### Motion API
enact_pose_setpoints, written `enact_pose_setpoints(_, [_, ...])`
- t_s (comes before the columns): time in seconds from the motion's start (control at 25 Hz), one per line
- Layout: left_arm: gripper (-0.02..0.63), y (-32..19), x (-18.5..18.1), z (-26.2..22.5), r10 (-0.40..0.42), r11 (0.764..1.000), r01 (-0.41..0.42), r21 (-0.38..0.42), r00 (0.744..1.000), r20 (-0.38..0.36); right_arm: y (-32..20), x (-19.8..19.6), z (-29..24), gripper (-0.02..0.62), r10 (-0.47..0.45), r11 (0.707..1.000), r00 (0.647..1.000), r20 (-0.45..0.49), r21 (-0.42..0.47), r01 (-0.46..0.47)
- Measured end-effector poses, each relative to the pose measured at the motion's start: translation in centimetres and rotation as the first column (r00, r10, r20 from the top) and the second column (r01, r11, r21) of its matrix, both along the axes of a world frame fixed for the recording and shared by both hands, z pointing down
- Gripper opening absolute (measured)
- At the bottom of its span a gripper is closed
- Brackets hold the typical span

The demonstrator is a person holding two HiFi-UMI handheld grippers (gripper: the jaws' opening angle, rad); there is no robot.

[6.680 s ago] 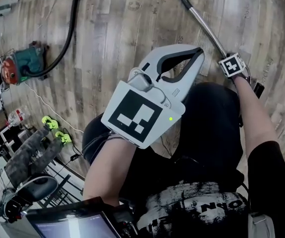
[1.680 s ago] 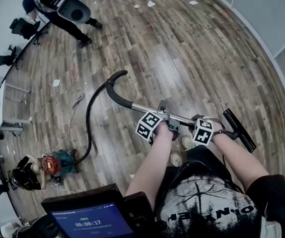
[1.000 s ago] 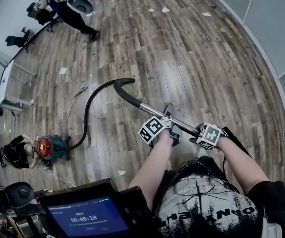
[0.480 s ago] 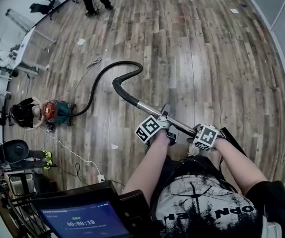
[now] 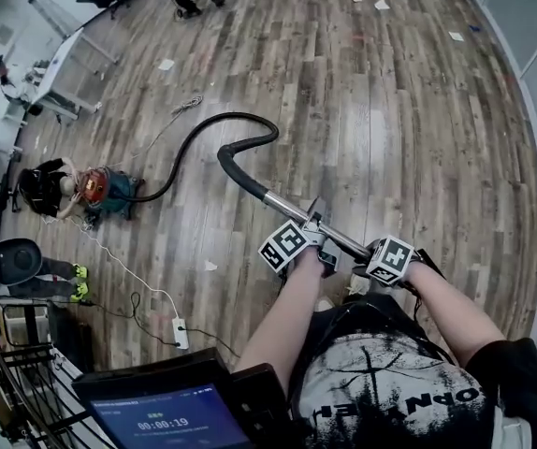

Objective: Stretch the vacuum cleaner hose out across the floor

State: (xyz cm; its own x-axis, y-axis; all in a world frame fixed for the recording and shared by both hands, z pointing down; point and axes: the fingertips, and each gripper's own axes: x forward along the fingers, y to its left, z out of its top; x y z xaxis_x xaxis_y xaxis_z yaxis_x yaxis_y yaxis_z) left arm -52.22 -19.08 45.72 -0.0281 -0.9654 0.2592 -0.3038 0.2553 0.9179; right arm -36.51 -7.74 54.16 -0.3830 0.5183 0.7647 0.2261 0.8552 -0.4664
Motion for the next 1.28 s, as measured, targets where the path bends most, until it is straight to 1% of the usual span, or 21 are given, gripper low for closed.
enact_pose_setpoints(0.2, [0.051, 3.4, -0.2, -0.5, -0.022, 0.999, 0.024, 0.042, 0.999, -0.034, 3.1, 0.3, -0.7, 0.098, -0.016, 1.0, 0.999, -0.041, 0.021, 0.016])
enact_pose_setpoints(0.36, [0.051, 6.5, 0.1, -1.1, -0.018, 0.997, 0.022, 0.068, 0.998, -0.055, 6.0, 0.7, -1.3, 0.098, -0.005, 0.998, 0.998, -0.062, 0.057, 0.009])
enact_pose_setpoints(0.48, [0.049, 8.5, 0.7, -1.7, -0.016, 0.996, 0.021, 0.085, 0.998, -0.061, 7.8, 1.4, -1.8, 0.098, -0.006, 0.997, 0.998, -0.07, 0.075, 0.011])
enact_pose_setpoints(0.64, [0.05, 9.9, 1.4, -2.5, -0.031, 0.994, 0.038, 0.103, 0.997, -0.068, 8.7, 2.3, -2.5, 0.1, -0.024, 0.995, 0.997, -0.072, 0.1, 0.031])
enact_pose_setpoints(0.84, [0.05, 11.5, 2.4, -4.2, -0.058, 0.991, 0.064, 0.115, 0.997, -0.052, 9.8, 3.5, -4.0, 0.101, -0.051, 0.993, 0.997, -0.06, 0.105, 0.057])
enact_pose_setpoints(1.08, [0.051, 11.4, 5.7, -4.9, -0.125, 0.987, 0.127, 0.094, 0.992, -0.028, 8.7, 7.1, -4.5, 0.101, -0.117, 0.989, 0.993, -0.027, 0.089, 0.119])
enact_pose_setpoints(1.28, [0.05, 10.0, 12.0, -4.5, -0.171, 0.983, 0.171, 0.071, 0.985, -0.012, 6.8, 13.8, -4.0, 0.101, -0.165, 0.984, 0.986, -0.013, 0.061, 0.166])
